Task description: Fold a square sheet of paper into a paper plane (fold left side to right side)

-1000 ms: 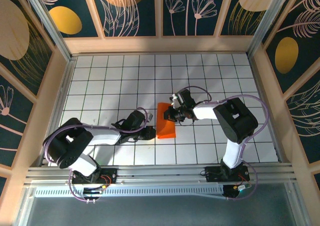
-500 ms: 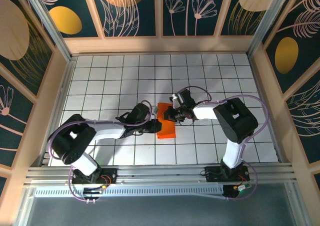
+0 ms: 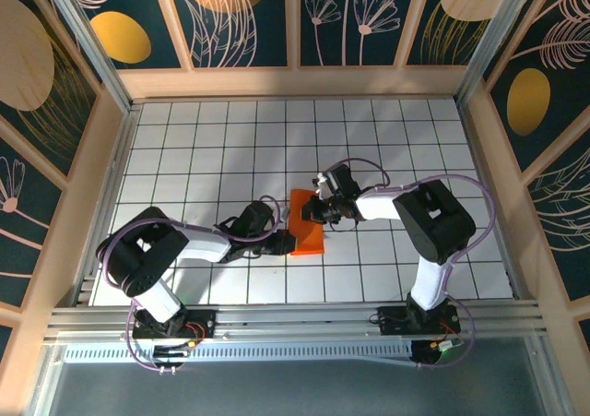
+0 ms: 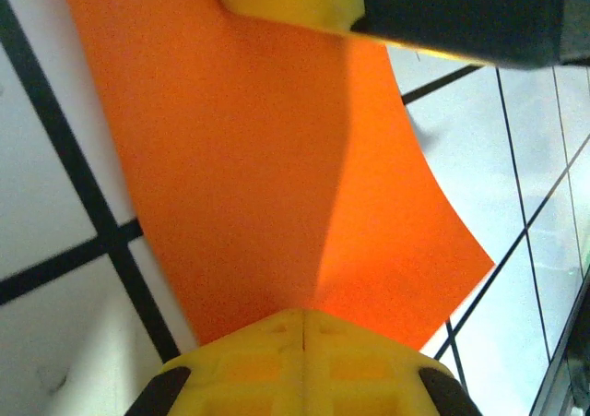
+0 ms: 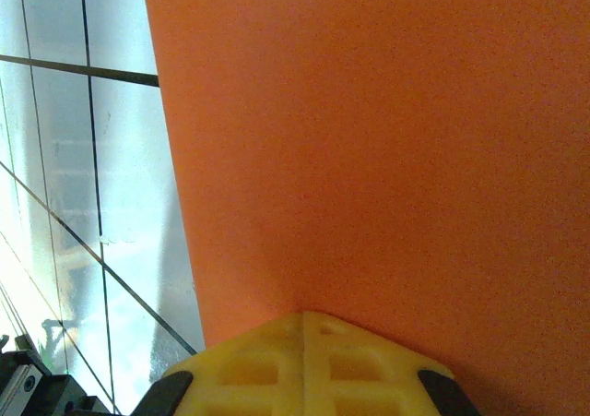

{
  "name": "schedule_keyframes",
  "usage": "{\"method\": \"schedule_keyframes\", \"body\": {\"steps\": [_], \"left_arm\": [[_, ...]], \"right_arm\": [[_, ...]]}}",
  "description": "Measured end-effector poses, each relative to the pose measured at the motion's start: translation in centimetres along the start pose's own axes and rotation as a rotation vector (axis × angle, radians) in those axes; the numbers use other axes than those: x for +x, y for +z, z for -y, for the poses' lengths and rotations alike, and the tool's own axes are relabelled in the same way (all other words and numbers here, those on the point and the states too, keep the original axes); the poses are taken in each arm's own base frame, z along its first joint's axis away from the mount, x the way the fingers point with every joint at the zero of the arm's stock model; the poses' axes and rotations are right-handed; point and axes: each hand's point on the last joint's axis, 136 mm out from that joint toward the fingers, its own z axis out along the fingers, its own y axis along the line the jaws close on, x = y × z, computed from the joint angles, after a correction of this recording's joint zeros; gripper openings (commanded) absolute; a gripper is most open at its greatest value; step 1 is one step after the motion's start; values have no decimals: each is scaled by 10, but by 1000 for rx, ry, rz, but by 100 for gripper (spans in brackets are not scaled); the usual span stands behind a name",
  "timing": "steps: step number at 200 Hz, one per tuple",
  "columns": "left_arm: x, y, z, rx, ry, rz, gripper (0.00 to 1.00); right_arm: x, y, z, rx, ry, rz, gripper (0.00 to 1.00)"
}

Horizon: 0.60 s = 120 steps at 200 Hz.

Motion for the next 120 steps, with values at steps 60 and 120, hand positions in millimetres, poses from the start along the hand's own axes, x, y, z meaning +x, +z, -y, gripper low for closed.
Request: {"method": "schedule_keyframes", "body": {"steps": [60, 120], "left_arm": [[21, -11, -1, 15, 16, -7, 4], [34, -24, -1, -1, 0, -41, 3]], "right_arm": [[0, 0, 0, 2, 0, 1, 0], [0, 0, 0, 4, -8, -1, 0]]}}
